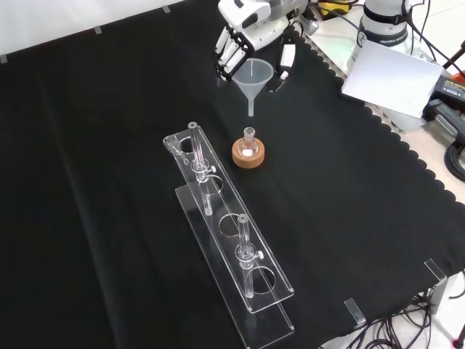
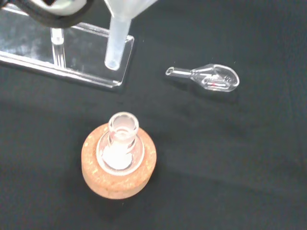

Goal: Put the funnel back on the funnel stand.

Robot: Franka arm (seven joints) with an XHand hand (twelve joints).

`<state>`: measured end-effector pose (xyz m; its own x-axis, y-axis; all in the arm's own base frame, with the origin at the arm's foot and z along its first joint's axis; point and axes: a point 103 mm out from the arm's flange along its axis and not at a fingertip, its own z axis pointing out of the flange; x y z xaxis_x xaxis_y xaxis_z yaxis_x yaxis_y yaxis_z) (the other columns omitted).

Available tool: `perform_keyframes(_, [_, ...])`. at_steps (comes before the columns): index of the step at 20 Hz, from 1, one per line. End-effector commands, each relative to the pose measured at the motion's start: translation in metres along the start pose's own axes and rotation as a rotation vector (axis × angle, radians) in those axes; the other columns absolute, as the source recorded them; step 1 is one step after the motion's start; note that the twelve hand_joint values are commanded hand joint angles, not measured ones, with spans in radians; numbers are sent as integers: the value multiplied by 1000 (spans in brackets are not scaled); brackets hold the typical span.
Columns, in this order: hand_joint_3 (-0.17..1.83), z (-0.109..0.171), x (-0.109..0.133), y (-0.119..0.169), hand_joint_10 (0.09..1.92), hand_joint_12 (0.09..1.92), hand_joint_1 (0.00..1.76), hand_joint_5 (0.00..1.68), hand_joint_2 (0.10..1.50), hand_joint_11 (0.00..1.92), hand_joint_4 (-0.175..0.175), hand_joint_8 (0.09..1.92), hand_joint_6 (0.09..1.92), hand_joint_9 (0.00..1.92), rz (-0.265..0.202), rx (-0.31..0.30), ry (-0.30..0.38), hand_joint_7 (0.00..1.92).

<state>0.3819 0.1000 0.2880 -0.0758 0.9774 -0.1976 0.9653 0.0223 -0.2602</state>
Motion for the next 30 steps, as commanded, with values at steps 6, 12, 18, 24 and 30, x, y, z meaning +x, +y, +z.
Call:
perform_keyframes(6, [517, -33, -15, 11, 420, 1129, 834, 507, 770, 772, -57, 730, 523, 980, 9, -48, 6, 610])
perform_keyframes(12, [518, -56, -22, 29, 421, 1128, 834, 499, 770, 772, -56, 731, 528, 981, 2, -65, -17, 609])
perform_keyframes(18, [519, -72, -26, 52, 421, 1128, 833, 498, 771, 772, -56, 733, 535, 981, -2, -63, -29, 607])
perform_keyframes(24, [519, -76, -19, 79, 421, 1128, 829, 495, 771, 773, -56, 735, 543, 981, -30, -56, -35, 607])
perform_keyframes(30, [520, -74, -9, 103, 421, 1127, 827, 495, 771, 773, -56, 736, 549, 981, -53, -44, -54, 605])
